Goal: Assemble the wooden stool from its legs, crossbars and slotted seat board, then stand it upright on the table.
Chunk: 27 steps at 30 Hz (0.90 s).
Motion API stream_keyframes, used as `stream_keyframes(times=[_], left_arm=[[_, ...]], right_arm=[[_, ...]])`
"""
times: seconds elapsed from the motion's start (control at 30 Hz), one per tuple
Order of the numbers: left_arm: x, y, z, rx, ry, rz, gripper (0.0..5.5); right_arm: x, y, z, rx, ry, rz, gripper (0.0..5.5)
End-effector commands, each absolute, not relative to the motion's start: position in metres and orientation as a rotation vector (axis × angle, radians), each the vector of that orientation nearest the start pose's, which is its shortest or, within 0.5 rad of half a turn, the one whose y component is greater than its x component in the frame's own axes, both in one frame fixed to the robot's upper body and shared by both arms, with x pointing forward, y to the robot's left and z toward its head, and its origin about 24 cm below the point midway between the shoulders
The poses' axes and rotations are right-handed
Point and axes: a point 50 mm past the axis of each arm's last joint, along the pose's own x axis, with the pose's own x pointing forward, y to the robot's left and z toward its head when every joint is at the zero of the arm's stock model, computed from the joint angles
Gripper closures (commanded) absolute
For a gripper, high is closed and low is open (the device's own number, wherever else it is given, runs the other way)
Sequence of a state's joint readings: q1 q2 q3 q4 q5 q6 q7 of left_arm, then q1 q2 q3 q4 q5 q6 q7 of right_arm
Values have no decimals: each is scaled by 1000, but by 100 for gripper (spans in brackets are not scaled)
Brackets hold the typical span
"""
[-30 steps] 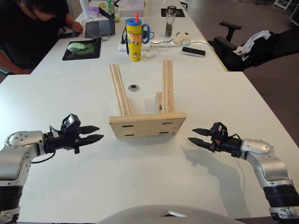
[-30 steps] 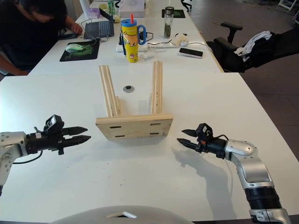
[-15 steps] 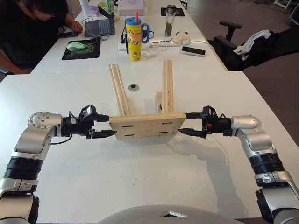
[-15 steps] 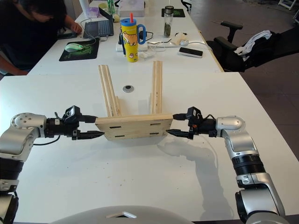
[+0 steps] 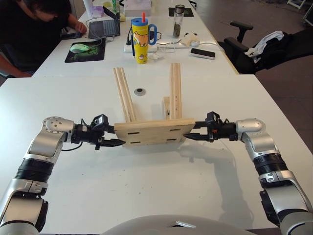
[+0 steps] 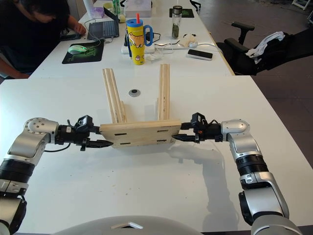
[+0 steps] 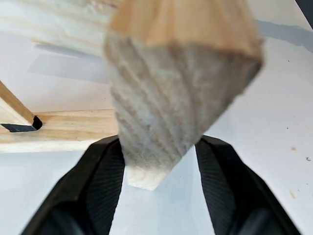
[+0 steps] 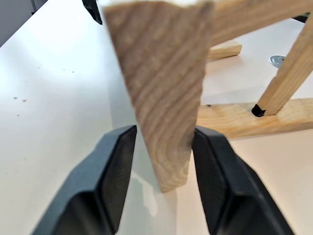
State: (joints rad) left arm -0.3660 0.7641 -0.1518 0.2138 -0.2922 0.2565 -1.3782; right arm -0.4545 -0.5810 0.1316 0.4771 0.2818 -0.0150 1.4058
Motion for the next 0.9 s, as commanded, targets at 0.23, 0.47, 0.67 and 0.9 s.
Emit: stream_keyframes(times=[0.23, 0.47, 0.67, 0.9], left_arm=[[245, 217, 141, 114, 511, -1487, 397], [206, 208, 216, -58, 594, -1673, 398], [226, 213, 275, -365, 664, -1709, 404], [250, 223, 238, -702, 875, -1554, 416]], right_arm=[[262, -189, 120, -119, 281, 1607, 403], [207, -177, 215, 94, 486, 1881, 415], [218, -189, 284, 449, 714, 1986, 415], [262, -208, 224, 983, 954, 1673, 420]])
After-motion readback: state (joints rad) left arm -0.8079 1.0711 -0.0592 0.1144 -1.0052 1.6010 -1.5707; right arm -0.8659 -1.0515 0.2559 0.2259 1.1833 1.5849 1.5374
